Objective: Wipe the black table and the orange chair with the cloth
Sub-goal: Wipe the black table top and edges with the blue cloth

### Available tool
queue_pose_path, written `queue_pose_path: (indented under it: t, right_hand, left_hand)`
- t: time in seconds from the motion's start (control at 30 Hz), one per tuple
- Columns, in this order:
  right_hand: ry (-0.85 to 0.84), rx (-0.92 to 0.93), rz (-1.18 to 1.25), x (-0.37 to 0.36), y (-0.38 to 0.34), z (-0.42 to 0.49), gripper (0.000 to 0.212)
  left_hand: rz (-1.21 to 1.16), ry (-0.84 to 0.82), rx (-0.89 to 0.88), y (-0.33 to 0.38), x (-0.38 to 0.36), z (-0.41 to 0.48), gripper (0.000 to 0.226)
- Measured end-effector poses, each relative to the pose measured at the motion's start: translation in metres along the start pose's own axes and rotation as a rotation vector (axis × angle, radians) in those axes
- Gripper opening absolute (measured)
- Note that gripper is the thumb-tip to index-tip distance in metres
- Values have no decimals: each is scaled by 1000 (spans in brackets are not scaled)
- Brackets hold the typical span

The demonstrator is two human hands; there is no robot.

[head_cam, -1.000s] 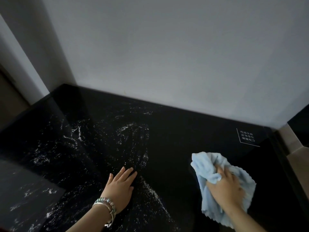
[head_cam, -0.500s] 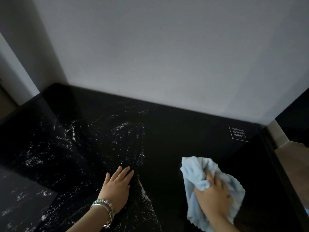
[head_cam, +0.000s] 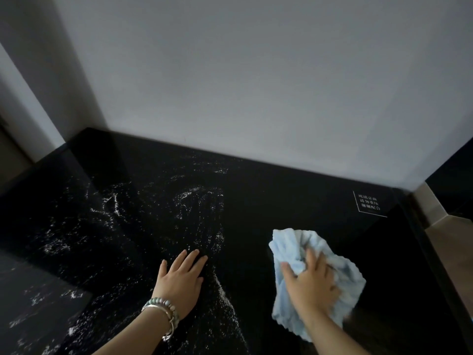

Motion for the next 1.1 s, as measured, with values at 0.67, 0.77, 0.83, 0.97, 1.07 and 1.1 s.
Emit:
queue_pose_path:
  t: [0.67, 0.77, 0.83, 0.97, 1.07, 1.1]
  right_hand:
    - [-115, 895, -214, -14, -140, 61, 59]
    - [55, 756, -103, 29, -154, 123, 67]
    - [43, 392, -32, 48, -130, 173, 65]
    - [-213, -80, 28, 30, -102, 190, 80]
    - [-187, 130, -153, 8, -137, 163, 72]
    - [-161, 270, -180, 2, -149, 154, 67]
  left_hand:
    - [10, 94, 60, -17, 64, 71, 53]
    - [-19, 128, 78, -24, 88, 94, 53]
    - [-78, 121, 126, -31, 100, 110, 55]
    - [-148, 25, 278, -49, 110, 137, 64]
    - [-202, -5, 348, -57, 117, 153, 69]
    - [-215, -12, 366, -59, 118, 158, 69]
Point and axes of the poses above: each hand's wrist, its own z-axis towards the middle knuckle, its own x-axis out of the back of the hand, y = z × x, the point moved 5 cm from there along z, towards the middle knuckle, and after that the axes turned 15 degrees about -y, right-handed, at the moved point
